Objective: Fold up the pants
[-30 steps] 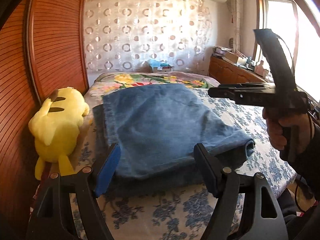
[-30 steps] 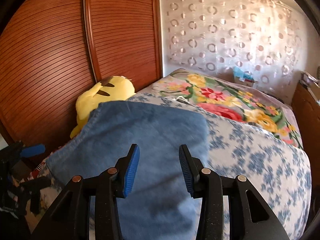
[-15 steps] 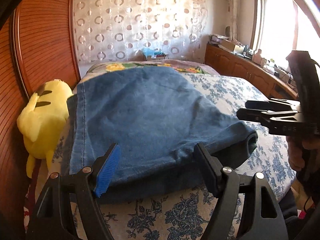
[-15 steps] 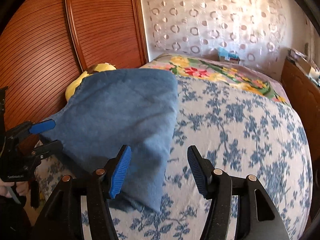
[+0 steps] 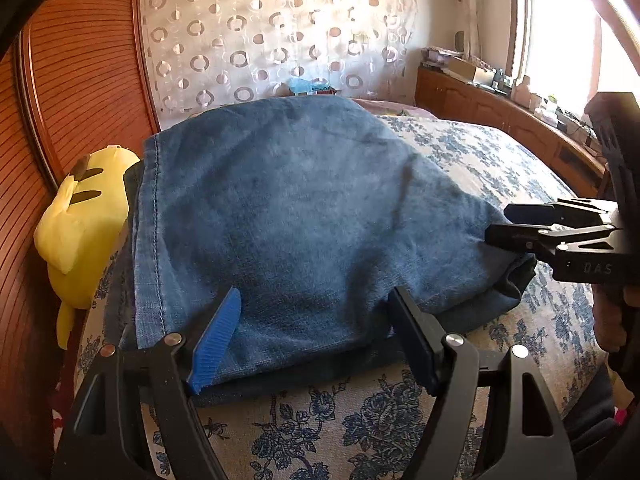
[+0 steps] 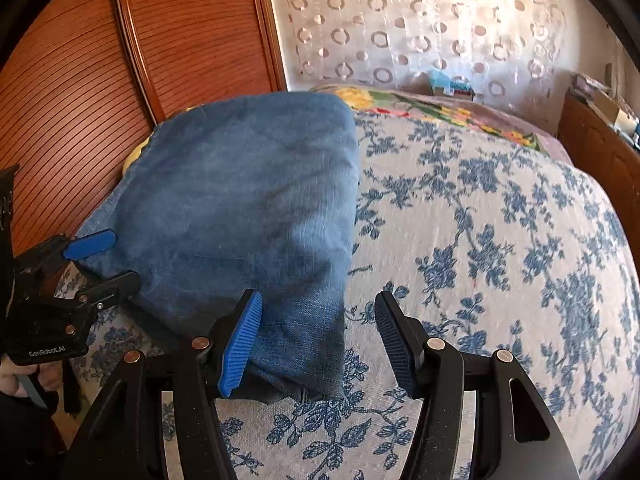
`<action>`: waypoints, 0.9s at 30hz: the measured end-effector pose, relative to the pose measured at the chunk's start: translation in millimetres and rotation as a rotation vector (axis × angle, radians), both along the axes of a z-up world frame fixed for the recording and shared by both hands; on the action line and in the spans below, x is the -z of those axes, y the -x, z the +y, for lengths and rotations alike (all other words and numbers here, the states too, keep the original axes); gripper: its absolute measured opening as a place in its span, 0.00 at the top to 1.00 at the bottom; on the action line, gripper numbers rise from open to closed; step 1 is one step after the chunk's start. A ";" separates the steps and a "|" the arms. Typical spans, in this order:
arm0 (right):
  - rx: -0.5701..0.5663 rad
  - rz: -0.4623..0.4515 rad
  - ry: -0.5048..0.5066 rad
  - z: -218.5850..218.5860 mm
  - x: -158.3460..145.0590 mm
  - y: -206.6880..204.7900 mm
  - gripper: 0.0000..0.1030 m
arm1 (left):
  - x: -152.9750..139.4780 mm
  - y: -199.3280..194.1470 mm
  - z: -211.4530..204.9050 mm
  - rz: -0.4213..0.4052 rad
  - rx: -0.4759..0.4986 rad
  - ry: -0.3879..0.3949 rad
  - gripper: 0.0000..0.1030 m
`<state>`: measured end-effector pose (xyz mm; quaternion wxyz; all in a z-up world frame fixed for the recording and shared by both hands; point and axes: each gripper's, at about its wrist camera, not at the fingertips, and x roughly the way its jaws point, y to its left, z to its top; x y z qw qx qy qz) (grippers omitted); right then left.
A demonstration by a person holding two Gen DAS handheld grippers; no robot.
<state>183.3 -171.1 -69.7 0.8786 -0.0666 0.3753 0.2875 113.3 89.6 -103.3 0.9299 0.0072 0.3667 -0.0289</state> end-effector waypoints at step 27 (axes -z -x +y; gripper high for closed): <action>0.012 -0.062 -0.144 -47.3 -16.1 15.5 0.88 | -6.2 1.6 -9.6 -0.005 0.045 0.063 0.25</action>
